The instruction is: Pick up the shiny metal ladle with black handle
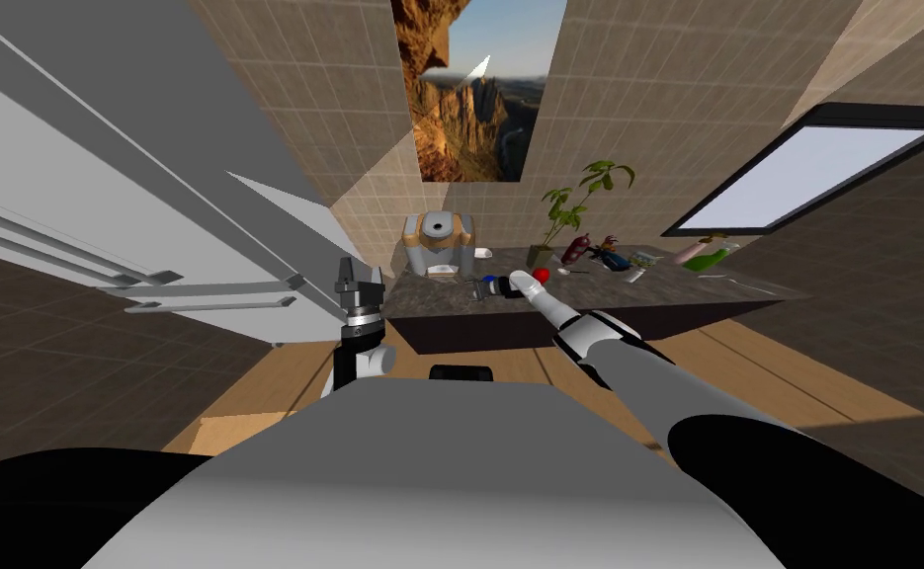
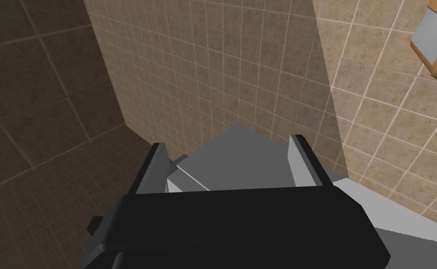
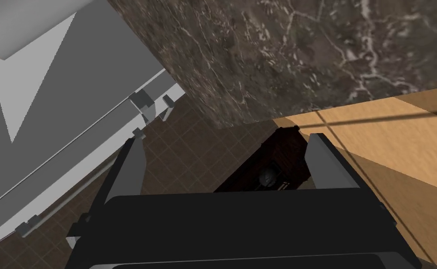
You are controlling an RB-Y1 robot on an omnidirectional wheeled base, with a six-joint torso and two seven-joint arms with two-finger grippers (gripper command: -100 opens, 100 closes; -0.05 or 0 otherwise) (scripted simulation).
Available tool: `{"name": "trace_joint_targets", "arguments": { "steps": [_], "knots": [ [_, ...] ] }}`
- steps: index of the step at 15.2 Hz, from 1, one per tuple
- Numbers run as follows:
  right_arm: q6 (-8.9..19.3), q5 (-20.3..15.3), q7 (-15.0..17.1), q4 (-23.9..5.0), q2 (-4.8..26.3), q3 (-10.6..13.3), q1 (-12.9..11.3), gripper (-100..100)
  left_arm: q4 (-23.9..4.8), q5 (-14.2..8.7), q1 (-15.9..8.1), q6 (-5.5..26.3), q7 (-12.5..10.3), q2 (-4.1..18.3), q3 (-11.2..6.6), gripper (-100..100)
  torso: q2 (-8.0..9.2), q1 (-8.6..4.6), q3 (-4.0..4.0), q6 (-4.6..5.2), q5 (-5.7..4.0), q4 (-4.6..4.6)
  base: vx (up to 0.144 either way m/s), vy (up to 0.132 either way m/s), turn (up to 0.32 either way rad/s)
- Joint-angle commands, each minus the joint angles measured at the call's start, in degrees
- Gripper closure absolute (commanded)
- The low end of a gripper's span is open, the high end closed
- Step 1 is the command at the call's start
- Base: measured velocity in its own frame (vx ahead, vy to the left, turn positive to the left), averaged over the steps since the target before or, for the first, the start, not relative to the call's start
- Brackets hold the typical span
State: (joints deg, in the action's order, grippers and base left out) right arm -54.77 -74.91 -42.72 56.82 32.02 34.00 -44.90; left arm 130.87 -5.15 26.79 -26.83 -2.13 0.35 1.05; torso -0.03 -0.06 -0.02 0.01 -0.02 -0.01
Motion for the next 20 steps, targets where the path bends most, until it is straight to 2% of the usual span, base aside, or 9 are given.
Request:
{"name": "trace_joint_targets", "arguments": {
  "steps": [1,7,9,14,15,17,18,19,20],
  "knots": [
    [-1.3,-2.1,-2.0,-2.9,0.8,1.0,-2.1,-100,0.0,0.0,0.0,0.0,0.0,0.0,0.0,0,0.0,0.0,0.0,0.0,0.0,0.0,0.002,-0.012,0.051],
    [-3.2,-6.9,-4.8,-10.0,2.7,3.9,-5.9,-100,0.0,0.0,0.0,0.0,0.0,0.0,0.0,0,-0.01,-0.01,-0.01,0.0,0.0,0.0,0.005,-0.015,0.064],
    [-3.2,-6.9,-4.8,-10.0,2.7,3.9,-5.9,-100,0.0,0.0,0.0,0.0,0.0,0.0,0.0,0,-0.01,-0.01,0.0,0.0,0.0,0.0,0.005,-0.014,0.032],
    [-5.0,-11.5,-7.4,-16.4,4.4,7.3,-7.8,-100,0.0,0.0,0.0,0.0,0.0,0.0,0.0,0,-0.02,-0.02,-0.01,0.01,0.0,-0.01,0.007,-0.016,0.071],
    [-5.0,-10.6,-7.1,-15.7,4.2,6.5,-8.2,-100,0.0,0.0,0.0,0.0,0.0,0.0,0.0,0,-0.02,-0.04,-0.02,0.01,-0.01,-0.01,0.005,-0.014,0.015],
    [-2.9,-10.9,-8.0,-16.3,3.2,7.1,-6.5,-100,0.0,0.0,0.0,0.0,0.0,0.0,0.0,0,-0.06,0.08,-0.04,-0.02,0.0,-0.02,0.04,0.03,0.051],
    [-3.8,-10.9,-7.6,-16.0,3.6,6.9,-7.1,-100,0.0,0.0,0.0,0.0,0.0,0.0,0.0,0,-0.13,0.18,-0.07,-0.02,0.02,-0.04,0.029,0.029,0.018],
    [-3.5,-10.9,-7.4,-15.7,3.6,7.0,-6.9,100,0.0,0.0,0.0,0.0,0.0,0.0,0.0,0,-0.12,0.19,-0.07,-0.01,0.04,-0.03,0.01,0.009,-0.001],
    [-3.5,-10.9,-7.4,-15.8,3.6,7.0,-6.9,100,0.0,0.0,0.0,0.0,0.0,0.0,0.0,0,-0.07,0.15,-0.05,-0.01,0.03,-0.02,0.002,0.003,-0.015]
  ]
}}
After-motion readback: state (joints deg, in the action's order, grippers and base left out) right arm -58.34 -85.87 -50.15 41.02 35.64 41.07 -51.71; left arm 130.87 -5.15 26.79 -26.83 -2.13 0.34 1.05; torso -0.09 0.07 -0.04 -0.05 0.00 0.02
